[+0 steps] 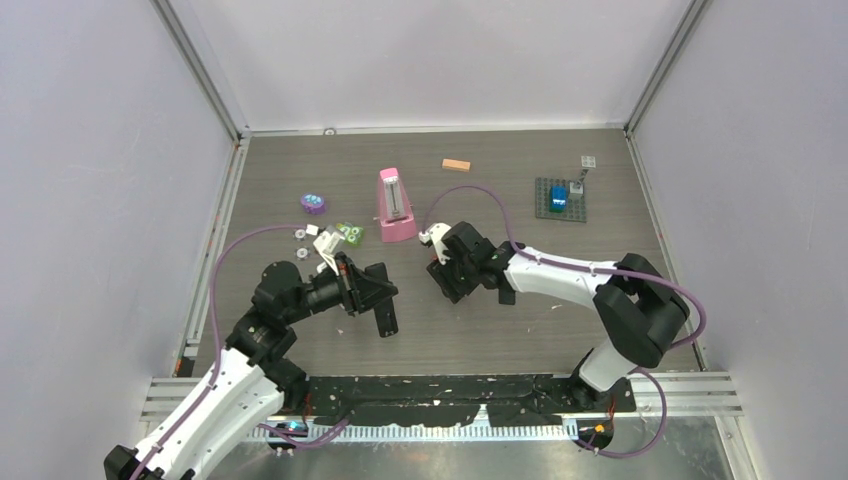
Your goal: Load the batteries into the remote control
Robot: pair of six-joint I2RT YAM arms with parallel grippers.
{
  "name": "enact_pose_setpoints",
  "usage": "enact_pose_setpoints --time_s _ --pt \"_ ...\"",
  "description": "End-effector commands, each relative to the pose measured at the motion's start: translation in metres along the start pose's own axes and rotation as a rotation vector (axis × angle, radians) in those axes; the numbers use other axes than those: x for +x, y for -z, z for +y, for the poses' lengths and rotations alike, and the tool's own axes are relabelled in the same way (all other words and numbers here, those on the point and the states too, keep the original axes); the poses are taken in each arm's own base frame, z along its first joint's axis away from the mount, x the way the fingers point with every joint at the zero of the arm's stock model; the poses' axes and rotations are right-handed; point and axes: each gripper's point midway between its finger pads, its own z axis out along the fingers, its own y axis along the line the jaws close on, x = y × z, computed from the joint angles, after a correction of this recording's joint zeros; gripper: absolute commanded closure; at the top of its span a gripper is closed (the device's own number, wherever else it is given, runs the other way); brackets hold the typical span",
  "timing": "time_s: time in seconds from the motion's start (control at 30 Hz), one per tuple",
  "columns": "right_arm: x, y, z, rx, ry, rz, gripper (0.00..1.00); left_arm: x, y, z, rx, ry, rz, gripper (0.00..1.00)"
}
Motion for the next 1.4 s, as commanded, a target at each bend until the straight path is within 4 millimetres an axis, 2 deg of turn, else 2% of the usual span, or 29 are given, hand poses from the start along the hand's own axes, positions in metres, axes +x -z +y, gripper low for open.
enact_pose_setpoints --time_s 0.0,0.17,0.5,0.63,0.87,0.97,1.13,1.17,1.2,1.23,1.27,1.3,1.33,1.37 --pt "-0.017 -0.001 0.005 -0.034 0.059 -0.025 0.44 -0.024 0.004 -0.017 0.032 -0.057 -0.067 1.0" --pt "-0.012 -0.003 0.015 -0.1 0.1 0.007 0.42 -0.025 0.005 -0.018 0.035 -0.061 -0.072 1.0" --pt "0.007 -0.01 -0.001 -0.036 0.162 0.177 0.44 -0.033 0.008 -0.028 0.058 -0.071 -0.089 1.0" --pt "0.006 -0.012 -0.005 -0.017 0.17 0.192 0.55 -0.033 0.008 -0.029 0.063 -0.071 -0.089 1.0" --pt "-0.001 -0.012 -0.003 -0.012 0.128 0.152 0.85 -0.032 0.008 -0.028 0.059 -0.06 -0.09 1.0" --pt "-0.015 -0.006 0.001 -0.017 0.069 0.078 0.93 -0.033 0.009 -0.029 0.062 -0.048 -0.096 1.0" --pt "-0.054 0.034 0.017 -0.071 -0.064 -0.146 0.95 -0.037 0.008 -0.034 0.098 -0.01 -0.142 1.0" --pt "-0.068 0.053 0.022 -0.096 -0.106 -0.218 0.95 -0.04 0.007 -0.035 0.104 0.005 -0.16 1.0" --pt "-0.074 0.061 0.024 -0.099 -0.155 -0.261 0.95 -0.042 0.007 -0.034 0.106 0.022 -0.174 1.0" --pt "-0.085 0.08 0.03 -0.11 -0.164 -0.327 0.95 -0.046 0.007 -0.035 0.107 0.04 -0.195 1.0" --pt "-0.092 0.09 0.031 -0.103 -0.197 -0.368 0.95 -0.052 0.007 -0.037 0.111 0.062 -0.223 1.0" --pt "-0.1 0.109 0.043 -0.124 -0.188 -0.424 0.94 -0.058 0.008 -0.039 0.119 0.078 -0.251 1.0" --pt "-0.109 0.12 0.041 -0.092 -0.21 -0.468 0.94 -0.064 0.008 -0.041 0.121 0.096 -0.275 1.0" --pt "-0.115 0.138 0.055 -0.115 -0.195 -0.517 0.94 -0.07 0.008 -0.042 0.119 0.11 -0.294 1.0"
